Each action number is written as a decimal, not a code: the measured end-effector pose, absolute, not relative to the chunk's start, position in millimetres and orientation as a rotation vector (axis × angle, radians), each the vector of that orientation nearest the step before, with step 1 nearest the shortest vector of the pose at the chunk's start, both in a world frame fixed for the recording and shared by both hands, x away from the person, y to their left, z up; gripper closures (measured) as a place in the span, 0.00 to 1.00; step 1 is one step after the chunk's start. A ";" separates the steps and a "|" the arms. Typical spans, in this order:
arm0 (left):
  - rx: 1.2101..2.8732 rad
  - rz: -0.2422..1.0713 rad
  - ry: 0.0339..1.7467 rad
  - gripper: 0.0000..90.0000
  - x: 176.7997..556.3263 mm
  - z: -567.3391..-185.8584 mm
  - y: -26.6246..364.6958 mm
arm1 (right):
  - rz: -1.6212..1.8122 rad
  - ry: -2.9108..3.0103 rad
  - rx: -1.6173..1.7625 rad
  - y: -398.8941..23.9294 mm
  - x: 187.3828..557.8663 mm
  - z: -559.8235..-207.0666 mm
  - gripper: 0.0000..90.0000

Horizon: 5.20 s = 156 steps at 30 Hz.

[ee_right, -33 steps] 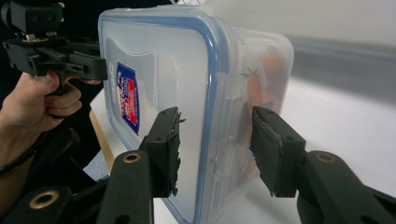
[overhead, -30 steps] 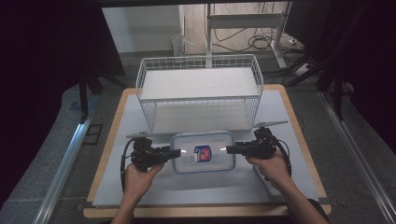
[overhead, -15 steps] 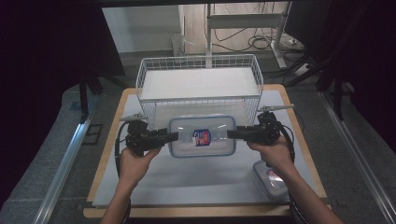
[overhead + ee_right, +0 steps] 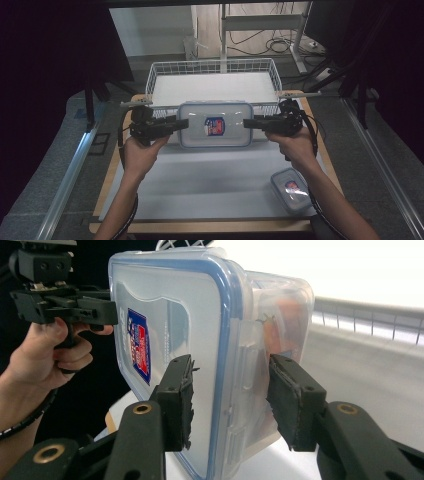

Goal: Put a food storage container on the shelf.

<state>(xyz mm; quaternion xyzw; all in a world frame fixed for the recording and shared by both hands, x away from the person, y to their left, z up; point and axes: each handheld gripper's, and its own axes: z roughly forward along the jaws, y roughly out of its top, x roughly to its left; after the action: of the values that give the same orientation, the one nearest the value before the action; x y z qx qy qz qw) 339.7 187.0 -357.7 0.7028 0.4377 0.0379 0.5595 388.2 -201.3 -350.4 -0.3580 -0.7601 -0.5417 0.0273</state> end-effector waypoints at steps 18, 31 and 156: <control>1.640 0.099 1.043 0.54 379.5 -318.8 194.6 | -1.735 -2.305 -1.140 -192.8 425.9 -314.9 0.60; 1.600 0.068 1.073 0.54 413.6 -307.6 197.1 | -1.757 -2.248 -1.211 -190.0 456.6 -296.6 0.59; 1.851 0.399 0.936 0.41 334.4 -391.5 164.6 | -1.643 -2.745 -0.938 -179.5 387.4 -381.0 0.64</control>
<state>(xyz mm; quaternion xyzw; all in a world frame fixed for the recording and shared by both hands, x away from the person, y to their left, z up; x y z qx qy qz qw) 334.4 164.6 -391.5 0.7629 0.3855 0.1643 0.4923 387.4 -179.5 -381.0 -0.2800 -0.8195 -0.4907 -0.0958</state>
